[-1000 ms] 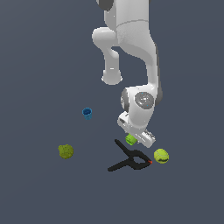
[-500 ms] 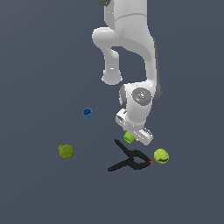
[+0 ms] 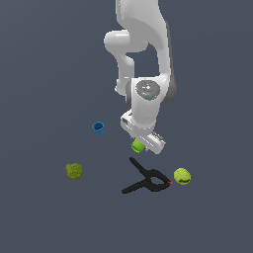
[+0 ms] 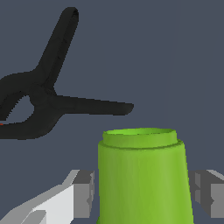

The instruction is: Pick up a designated object from a clutter of objects.

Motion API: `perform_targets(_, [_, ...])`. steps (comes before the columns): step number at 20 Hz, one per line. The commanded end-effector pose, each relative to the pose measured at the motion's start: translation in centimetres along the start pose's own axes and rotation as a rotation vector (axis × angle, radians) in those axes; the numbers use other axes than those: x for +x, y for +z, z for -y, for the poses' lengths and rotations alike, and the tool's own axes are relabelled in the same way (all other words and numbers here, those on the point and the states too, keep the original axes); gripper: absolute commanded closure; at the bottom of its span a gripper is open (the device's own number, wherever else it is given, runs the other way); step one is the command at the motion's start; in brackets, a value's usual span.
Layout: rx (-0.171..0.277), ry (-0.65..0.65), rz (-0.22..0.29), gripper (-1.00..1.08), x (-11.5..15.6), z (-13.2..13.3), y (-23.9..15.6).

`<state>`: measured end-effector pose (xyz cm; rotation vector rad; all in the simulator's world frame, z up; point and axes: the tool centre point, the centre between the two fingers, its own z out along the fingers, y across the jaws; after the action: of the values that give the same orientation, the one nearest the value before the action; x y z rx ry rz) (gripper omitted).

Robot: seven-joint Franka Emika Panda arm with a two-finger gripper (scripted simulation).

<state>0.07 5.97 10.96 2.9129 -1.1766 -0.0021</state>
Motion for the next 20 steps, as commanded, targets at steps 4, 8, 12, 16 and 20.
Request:
perform_targets(4, [0.003, 0.001, 0.0, 1.08, 1.3, -3.5, -4.7])
perform_targets(8, [0.003, 0.001, 0.0, 1.08, 2.4, -6.2, -8.3])
perform_targets(12, [0.004, 0.001, 0.001, 1.08, 3.5, -9.2, -12.3])
perform_targets(16, [0.004, 0.001, 0.002, 1.08, 4.7, -12.2, -16.2])
perform_targets(20, [0.004, 0.001, 0.002, 1.08, 5.9, -15.1, -20.2])
